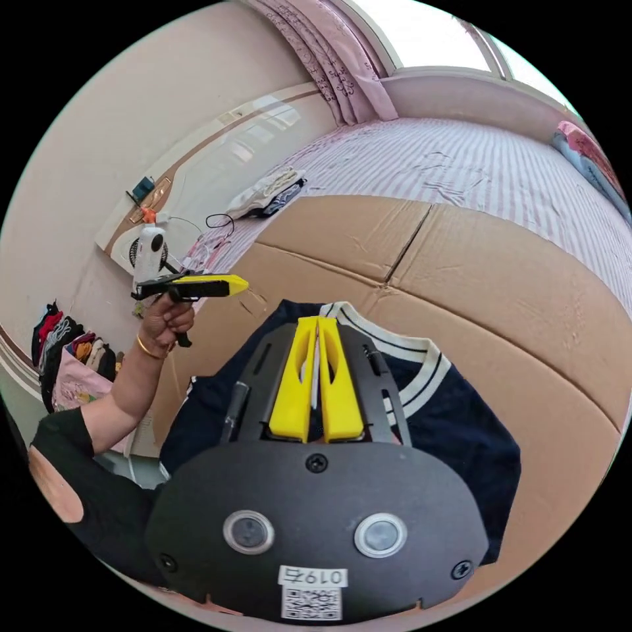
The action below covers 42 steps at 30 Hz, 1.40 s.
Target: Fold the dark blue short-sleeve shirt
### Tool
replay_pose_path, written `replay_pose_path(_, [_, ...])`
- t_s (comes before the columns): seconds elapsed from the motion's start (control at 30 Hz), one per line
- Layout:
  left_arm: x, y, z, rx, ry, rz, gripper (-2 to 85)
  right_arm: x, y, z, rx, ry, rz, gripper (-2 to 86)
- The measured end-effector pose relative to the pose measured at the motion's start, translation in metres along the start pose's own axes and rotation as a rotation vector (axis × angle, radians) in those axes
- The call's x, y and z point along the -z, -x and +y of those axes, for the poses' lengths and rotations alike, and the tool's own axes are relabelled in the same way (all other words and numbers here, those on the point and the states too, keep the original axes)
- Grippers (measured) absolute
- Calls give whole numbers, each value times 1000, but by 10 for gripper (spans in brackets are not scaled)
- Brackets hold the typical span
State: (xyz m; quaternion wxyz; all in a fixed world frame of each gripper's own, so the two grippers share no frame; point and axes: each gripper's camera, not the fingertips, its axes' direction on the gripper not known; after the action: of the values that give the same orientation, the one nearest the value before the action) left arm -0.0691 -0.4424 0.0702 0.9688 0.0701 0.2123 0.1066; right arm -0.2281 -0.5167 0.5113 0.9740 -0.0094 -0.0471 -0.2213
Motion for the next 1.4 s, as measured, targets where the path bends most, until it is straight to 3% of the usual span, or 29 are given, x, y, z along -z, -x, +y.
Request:
replay_pose_path(0.2, [65, -75, 110, -80, -60, -127, 8, 71, 103, 188, 26, -115, -16, -9])
replay_pose_path(0.4, [100, -82, 236, 46, -49, -157, 9, 60, 193, 331, -62, -135, -4, -9])
replay_pose_path(0.67, [103, -110, 328, 58, 75, -226, 12, 12, 338, 379, 149, -41, 334, -8])
replay_pose_path(0.83, [116, -122, 377, 119, 116, -196, 14, -48, 408, 411, 221, 33, 268, 5])
replay_pose_path(1.1, [144, -112, 448, 268, 78, -83, 36, -126, 519, 466, 441, 126, 8, 135])
replay_pose_path(1.4, [171, -124, 497, 280, 97, -61, 39, -200, 627, 535, 630, 259, 78, 143])
